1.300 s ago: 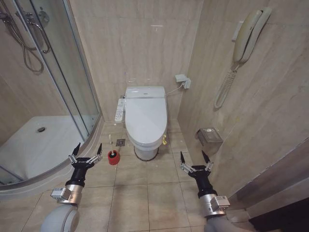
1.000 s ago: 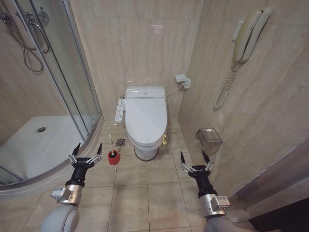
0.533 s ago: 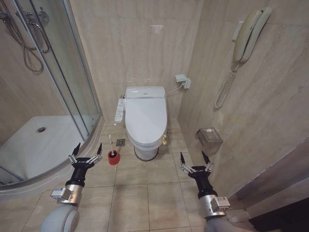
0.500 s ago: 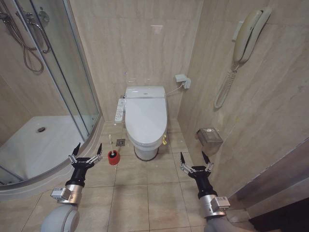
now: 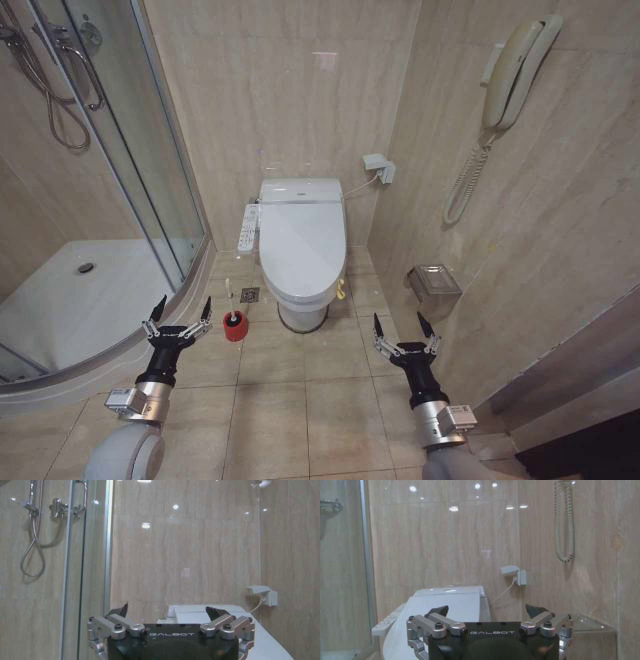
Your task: Open the toilet lid, clean the toilet bowl with a toilet brush, close the toilet lid, and flush.
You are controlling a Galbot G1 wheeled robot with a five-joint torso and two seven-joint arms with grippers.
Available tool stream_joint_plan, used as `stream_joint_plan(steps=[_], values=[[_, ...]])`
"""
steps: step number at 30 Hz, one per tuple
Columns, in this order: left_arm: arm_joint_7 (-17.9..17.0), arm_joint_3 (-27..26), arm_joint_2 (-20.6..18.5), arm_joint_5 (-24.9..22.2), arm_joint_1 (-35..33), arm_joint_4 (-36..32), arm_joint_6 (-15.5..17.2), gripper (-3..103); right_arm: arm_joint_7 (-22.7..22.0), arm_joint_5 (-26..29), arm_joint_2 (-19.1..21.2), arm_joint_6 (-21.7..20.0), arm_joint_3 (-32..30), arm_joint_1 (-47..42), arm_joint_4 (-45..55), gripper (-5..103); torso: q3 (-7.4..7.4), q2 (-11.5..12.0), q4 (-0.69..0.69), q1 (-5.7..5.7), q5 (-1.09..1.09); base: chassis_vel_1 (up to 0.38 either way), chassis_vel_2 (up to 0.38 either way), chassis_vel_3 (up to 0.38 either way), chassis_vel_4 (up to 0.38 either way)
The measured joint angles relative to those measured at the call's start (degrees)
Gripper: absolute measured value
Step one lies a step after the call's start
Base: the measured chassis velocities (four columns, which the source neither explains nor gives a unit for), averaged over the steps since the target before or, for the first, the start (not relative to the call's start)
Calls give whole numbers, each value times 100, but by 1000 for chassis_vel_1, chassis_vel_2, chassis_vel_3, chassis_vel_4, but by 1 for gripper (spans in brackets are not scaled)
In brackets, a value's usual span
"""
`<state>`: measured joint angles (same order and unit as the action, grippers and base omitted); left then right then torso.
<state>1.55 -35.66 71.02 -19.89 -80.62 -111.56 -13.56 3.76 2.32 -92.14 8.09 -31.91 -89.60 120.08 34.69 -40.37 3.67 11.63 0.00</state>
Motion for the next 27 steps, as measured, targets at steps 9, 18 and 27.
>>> stream_joint_plan(steps=[9,18,27], values=[[0,0,0,0,0,0,0,100,-76,122,0,-9,-56,98,-86,100,-1,0,0,-1,0,-23,23,24,-21],[0,0,0,0,1,0,0,100,-73,140,0,-35,-59,164,-142,100,0,0,0,2,-1,-140,148,154,-155],[0,0,0,0,0,0,0,100,-210,103,0,89,-109,265,-220,100,-1,0,0,-1,0,-91,100,94,-91]])
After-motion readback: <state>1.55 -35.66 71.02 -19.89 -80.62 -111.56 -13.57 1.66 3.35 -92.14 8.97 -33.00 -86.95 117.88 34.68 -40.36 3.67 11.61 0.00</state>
